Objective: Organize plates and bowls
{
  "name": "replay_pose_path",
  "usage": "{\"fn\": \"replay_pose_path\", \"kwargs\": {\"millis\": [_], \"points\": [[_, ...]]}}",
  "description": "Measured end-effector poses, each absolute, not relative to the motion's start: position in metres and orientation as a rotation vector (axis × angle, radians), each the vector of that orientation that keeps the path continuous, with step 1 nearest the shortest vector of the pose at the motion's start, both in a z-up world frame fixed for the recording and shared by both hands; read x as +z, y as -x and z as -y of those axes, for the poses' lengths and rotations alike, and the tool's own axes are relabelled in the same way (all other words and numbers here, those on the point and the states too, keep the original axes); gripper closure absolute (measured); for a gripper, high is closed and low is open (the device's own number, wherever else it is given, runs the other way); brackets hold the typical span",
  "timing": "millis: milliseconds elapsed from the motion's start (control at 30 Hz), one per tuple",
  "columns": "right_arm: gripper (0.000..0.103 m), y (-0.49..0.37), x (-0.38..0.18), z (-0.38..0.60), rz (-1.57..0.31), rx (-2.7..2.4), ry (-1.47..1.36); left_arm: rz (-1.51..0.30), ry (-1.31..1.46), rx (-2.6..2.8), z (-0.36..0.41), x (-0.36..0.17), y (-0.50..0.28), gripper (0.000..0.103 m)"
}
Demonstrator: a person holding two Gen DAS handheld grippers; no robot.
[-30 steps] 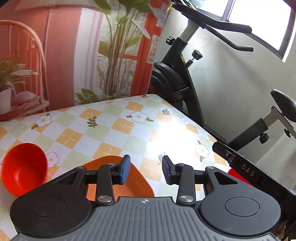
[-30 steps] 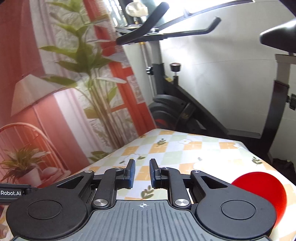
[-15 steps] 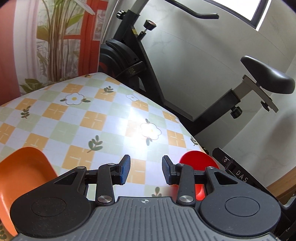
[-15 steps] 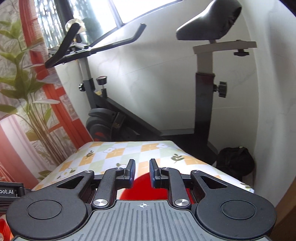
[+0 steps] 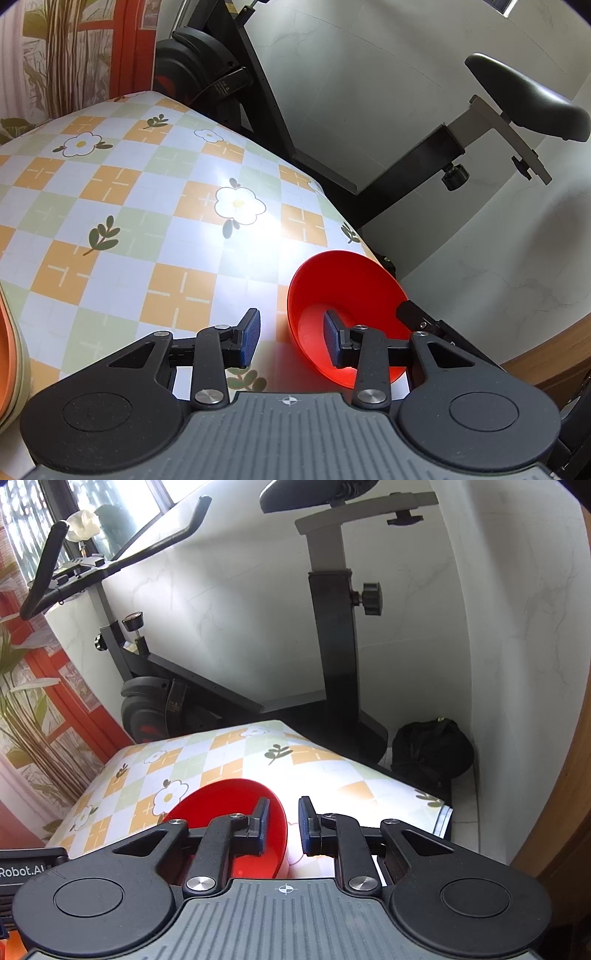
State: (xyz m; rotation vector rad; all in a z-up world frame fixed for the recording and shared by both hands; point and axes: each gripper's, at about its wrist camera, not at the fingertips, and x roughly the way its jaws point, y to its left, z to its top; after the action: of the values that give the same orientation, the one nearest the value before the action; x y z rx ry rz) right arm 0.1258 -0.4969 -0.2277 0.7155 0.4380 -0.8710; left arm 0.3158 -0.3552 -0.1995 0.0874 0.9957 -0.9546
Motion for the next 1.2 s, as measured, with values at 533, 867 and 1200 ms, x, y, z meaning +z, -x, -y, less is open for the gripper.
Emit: {"fn": "replay_pose_path", "kwargs": {"millis": [533,867,1200], "points": [[0.096,-0.132,-0.229,0.492,-0.449,-0.815,-0.749,-0.995,-0.101,-0.961,0.358,-0.203,-0.311,0.081],[0.096,-0.158,-0.206,0.478,-0.445,-0.733,-0.706,-0.947,-0.045,-0.909,0.330,-0.181,-0.322,0.081],[0.096,-0.205,-0.174,0.434,-0.453,-0.592,-0.632,-0.898,0.060,-0.807,0.272,-0.154,-0.345,0.081]]}}
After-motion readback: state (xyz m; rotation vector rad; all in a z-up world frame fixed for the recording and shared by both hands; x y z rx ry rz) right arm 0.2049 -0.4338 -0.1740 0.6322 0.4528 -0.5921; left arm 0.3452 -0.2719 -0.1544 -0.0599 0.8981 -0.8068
